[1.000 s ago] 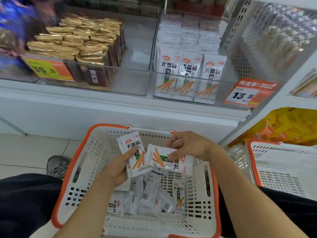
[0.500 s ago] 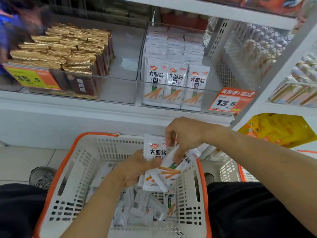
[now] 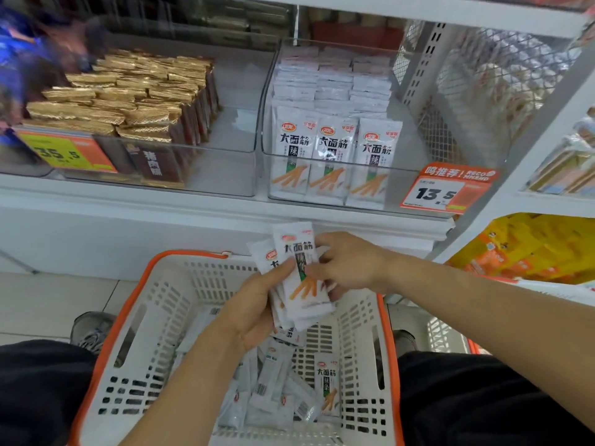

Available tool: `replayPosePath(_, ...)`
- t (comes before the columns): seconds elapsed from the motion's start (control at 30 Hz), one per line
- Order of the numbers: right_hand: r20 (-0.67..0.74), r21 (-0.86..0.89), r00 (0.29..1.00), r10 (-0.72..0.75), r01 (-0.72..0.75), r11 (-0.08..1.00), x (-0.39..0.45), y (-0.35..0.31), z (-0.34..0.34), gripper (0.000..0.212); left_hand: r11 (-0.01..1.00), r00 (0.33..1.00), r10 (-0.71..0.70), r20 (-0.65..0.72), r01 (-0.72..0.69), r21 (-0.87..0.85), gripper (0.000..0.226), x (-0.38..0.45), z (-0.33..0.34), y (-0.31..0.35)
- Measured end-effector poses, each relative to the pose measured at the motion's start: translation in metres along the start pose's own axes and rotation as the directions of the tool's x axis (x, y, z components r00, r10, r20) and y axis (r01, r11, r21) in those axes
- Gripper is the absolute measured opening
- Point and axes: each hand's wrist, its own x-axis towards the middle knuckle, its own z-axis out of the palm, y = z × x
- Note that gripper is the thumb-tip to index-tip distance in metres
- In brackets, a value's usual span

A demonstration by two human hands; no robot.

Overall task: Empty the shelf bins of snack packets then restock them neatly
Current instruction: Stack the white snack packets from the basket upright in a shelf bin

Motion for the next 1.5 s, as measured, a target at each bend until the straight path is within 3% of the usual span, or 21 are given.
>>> replayPosePath(0.13,0.103,-0.162,0.994,-0.028,0.045,0.986,-0.001,-0.003,0.010,0.026,0.960,0.977,0.160,-0.140,-0.121,0.252,0.024,0.003,0.016,-0.005)
replayPosePath(0.33,0.178,0.085,0.982,-0.060,0.045,0.995,-0.003,-0.015,0.001,0.029,0.892,0.915,0.341,-0.217,-0.242,0.382,0.032,0.005,0.034,0.005)
replayPosePath(0.43,0.088,0.149,0.978,-0.191,0.177,0.973,-0.012,-0.020,-0.015,0.033,0.741,0.858,0.498,-0.123,-0.347,0.575,0.026,0.000,0.052,0.026)
replayPosePath(0.53,-0.050,0.295,0.947,-0.316,0.317,0.901,-0.022,-0.026,-0.033,0.048,0.558,0.804,0.590,0.078,-0.476,0.680,0.007,-0.004,0.080,0.057)
replayPosePath(0.6,-0.247,0.329,0.886,-0.392,0.458,0.826,-0.026,-0.029,-0.048,0.057,0.400,0.703,0.692,0.163,-0.562,0.724,0.007,-0.005,0.095,0.076)
replayPosePath(0.63,-0.378,0.313,0.829,-0.411,0.533,0.786,-0.027,-0.030,-0.058,0.060,0.316,0.620,0.768,0.159,-0.584,0.748,0.020,-0.004,0.098,0.085)
replayPosePath(0.7,-0.605,0.174,0.668,-0.433,0.642,0.747,-0.030,-0.030,-0.084,0.061,0.070,0.391,0.900,0.194,-0.567,0.821,0.044,0.003,0.093,0.105)
replayPosePath(0.73,-0.673,0.052,0.583,-0.455,0.651,0.758,-0.032,-0.031,-0.098,0.058,-0.052,0.321,0.915,0.244,-0.506,0.861,0.058,0.008,0.089,0.115)
replayPosePath(0.77,-0.703,-0.072,0.525,-0.481,0.620,0.781,-0.034,-0.030,-0.111,0.055,-0.121,0.335,0.900,0.279,-0.424,0.898,0.076,0.016,0.084,0.124)
replayPosePath(0.8,-0.711,-0.163,0.498,-0.496,0.570,0.805,-0.035,-0.030,-0.123,0.053,-0.138,0.420,0.860,0.289,-0.354,0.925,0.094,0.023,0.081,0.133)
replayPosePath(0.87,-0.720,-0.240,0.505,-0.476,0.464,0.853,-0.034,-0.031,-0.145,0.053,-0.151,0.584,0.754,0.301,-0.292,0.944,0.120,0.038,0.077,0.141)
replayPosePath(0.9,-0.726,-0.267,0.510,-0.461,0.410,0.872,-0.031,-0.034,-0.153,0.055,-0.187,0.597,0.732,0.328,-0.287,0.939,0.124,0.044,0.075,0.141)
replayPosePath(1.0,-0.757,-0.305,0.533,-0.377,0.223,0.926,-0.009,-0.038,-0.188,0.056,-0.218,0.538,0.777,0.326,-0.256,0.942,0.125,0.056,0.069,0.132)
replayPosePath(1.1,-0.786,-0.182,0.585,-0.200,0.091,0.979,0.028,-0.043,-0.228,0.049,-0.149,0.543,0.799,0.259,-0.237,0.960,0.133,0.058,0.071,0.127)
replayPosePath(1.2,-0.753,-0.146,0.650,-0.102,-0.013,0.989,0.065,-0.048,-0.260,0.041,-0.165,0.530,0.809,0.255,-0.211,0.963,0.134,0.061,0.069,0.127)
replayPosePath(1.33,-0.684,0.042,0.729,-0.011,0.055,0.998,0.103,-0.042,-0.267,0.031,-0.242,0.490,0.818,0.300,-0.179,0.954,0.126,0.065,0.062,0.125)
replayPosePath(1.4,-0.699,0.105,0.715,0.022,0.072,0.992,0.118,-0.034,-0.266,0.036,-0.271,0.462,0.827,0.321,-0.174,0.947,0.121,0.066,0.061,0.124)
replayPosePath(1.5,-0.785,0.027,0.618,-0.028,0.079,0.996,0.131,-0.025,-0.265,0.044,-0.298,0.430,0.837,0.338,-0.161,0.941,0.120,0.070,0.059,0.124)
